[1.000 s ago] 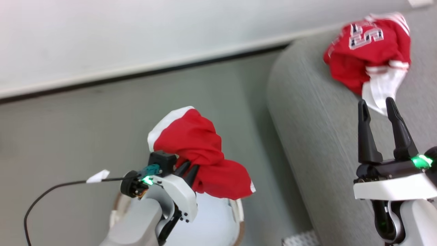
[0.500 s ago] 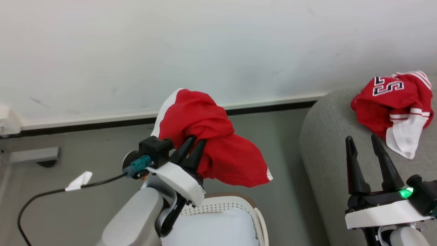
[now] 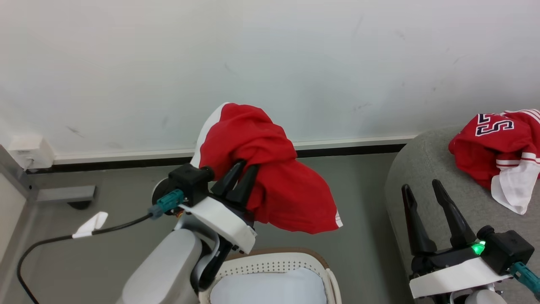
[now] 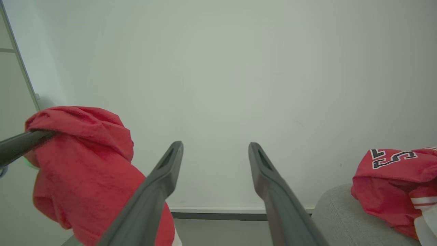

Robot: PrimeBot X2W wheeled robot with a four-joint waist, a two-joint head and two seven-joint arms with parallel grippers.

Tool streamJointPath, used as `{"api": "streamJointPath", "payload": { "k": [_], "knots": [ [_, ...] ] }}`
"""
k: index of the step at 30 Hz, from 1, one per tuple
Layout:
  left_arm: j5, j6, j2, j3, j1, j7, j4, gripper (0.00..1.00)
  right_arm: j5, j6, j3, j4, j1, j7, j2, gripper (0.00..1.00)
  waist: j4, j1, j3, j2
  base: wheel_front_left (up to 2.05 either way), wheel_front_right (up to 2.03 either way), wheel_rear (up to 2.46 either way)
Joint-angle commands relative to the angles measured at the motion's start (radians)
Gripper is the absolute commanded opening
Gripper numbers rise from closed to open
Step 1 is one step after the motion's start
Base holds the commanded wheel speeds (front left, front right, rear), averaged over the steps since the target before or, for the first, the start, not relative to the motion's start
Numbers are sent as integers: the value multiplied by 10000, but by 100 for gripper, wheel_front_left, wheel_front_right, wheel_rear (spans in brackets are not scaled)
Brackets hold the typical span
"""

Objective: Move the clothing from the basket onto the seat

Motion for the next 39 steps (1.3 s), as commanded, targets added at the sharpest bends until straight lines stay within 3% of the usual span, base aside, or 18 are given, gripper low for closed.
{"api": "streamJointPath", "payload": {
  "k": [1,11,19,31,32,33,34,36,37,39],
  "knots": [
    [-55,25,46,30,138,-5,-72,0,117,-19,126,58,37,8,-128,100,27,1,-2,-1,0,0,0],
    [-52,-1,-114,-262,259,-2,-29,0,442,-20,3173,903,-1007,6,-1049,100,203,1,-10,-1,0,0,0],
    [21,-195,-494,-1003,199,65,193,0,1080,-20,5450,2249,-2542,7,-1160,100,705,1,-95,-1,0,0,0],
    [-819,-414,-908,-3119,67,306,-198,0,1644,-20,6790,4126,-3581,7,-1199,100,1977,1,-390,-1,0,0,0],
    [-932,-416,-900,-3302,28,308,-255,0,1635,-20,6800,4216,-3610,8,-1205,94,2086,1,-417,-1,0,0,0],
    [-1070,-418,-857,-3449,2,304,-283,0,1618,-20,6817,4263,-3634,8,-1184,73,2158,1,-438,-1,0,0,0],
    [-1206,-417,-822,-3575,-18,308,-309,0,1642,-20,6777,4256,-3645,7,-1146,63,2238,1,-464,-1,0,0,0],
    [-1406,-419,-741,-3779,-60,308,-344,0,1616,-20,6693,4142,-3635,7,-1076,32,2356,1,-502,-1,0,0,0],
    [-1496,-419,-695,-3843,-90,297,-339,0,1609,-20,6668,4071,-3585,7,-1058,2,2399,1,-516,-1,0,0,0],
    [-1686,-417,-590,-3877,-155,251,-268,0,1624,-20,6640,3983,-3447,7,-1062,0,2452,1,-537,-1,0,0,0]
  ]
}}
